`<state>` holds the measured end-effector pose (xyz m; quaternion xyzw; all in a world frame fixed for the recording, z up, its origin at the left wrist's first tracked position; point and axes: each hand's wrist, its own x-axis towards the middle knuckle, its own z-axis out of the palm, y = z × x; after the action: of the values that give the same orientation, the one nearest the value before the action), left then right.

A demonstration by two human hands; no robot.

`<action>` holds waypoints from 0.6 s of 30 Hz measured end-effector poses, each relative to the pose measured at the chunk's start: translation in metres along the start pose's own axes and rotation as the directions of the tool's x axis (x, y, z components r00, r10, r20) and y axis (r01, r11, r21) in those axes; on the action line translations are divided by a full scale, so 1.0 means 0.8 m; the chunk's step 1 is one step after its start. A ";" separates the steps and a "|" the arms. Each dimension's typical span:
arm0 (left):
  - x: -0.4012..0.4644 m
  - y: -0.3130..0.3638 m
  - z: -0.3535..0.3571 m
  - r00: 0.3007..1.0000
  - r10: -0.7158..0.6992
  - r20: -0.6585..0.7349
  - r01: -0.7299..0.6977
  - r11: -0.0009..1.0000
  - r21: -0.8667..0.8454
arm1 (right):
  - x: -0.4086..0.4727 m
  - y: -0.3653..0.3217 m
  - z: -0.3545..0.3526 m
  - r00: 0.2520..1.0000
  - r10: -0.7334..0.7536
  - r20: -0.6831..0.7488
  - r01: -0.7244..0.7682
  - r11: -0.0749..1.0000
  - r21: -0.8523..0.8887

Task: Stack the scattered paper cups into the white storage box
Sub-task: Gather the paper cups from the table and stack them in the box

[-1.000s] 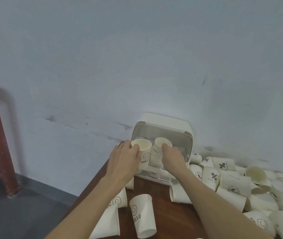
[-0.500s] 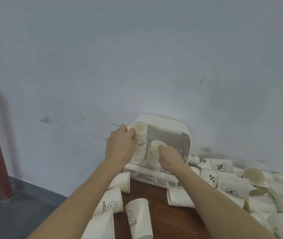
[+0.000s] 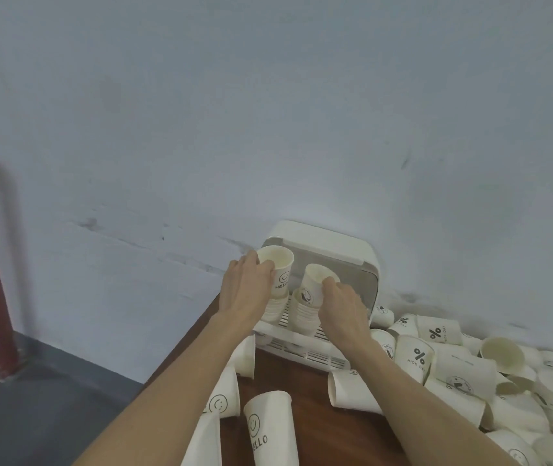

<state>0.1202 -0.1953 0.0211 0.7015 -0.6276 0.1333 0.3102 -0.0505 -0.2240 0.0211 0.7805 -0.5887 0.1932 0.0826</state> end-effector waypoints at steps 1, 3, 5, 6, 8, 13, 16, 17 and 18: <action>-0.001 -0.001 0.003 1.000 0.009 0.018 -0.010 1.000 0.016 | 0.001 0.001 -0.001 1.000 0.003 -0.023 -0.003 1.000 0.002; -0.005 -0.003 0.009 0.999 0.020 0.041 -0.021 0.999 0.045 | 0.003 0.002 -0.001 0.999 -0.005 -0.051 0.005 1.000 0.007; -0.007 -0.006 0.016 0.998 0.027 0.057 -0.030 0.998 0.064 | 0.006 0.003 0.000 0.998 -0.011 -0.054 0.011 1.000 0.010; -0.006 -0.006 0.019 0.998 0.033 0.061 -0.037 0.997 0.068 | 0.006 0.003 0.000 0.998 -0.009 -0.057 0.009 1.000 0.011; -0.002 -0.006 0.021 0.997 0.053 0.062 -0.058 0.995 0.079 | 0.008 0.004 0.000 0.997 -0.006 -0.077 0.007 1.000 0.011; 0.011 -0.006 0.022 0.989 0.120 0.087 -0.132 0.980 0.151 | 0.010 0.002 0.005 0.995 -0.010 -0.094 0.011 1.000 0.004; 0.011 -0.009 0.029 0.978 0.133 0.162 -0.164 0.965 0.203 | 0.013 0.000 0.007 0.995 -0.008 -0.096 0.007 1.000 -0.005; 0.010 -0.010 0.033 0.974 0.131 0.187 -0.171 0.961 0.218 | 0.014 -0.001 0.007 0.996 -0.009 -0.093 0.009 1.000 -0.007; 0.008 -0.011 0.036 0.969 0.132 0.209 -0.180 0.955 0.234 | 0.014 -0.001 0.007 0.996 -0.010 -0.086 0.010 1.000 -0.010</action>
<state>0.1244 -0.2179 0.0001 0.6927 -0.6862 0.1678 0.1457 -0.0460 -0.2358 0.0202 0.7740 -0.5817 0.2234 0.1128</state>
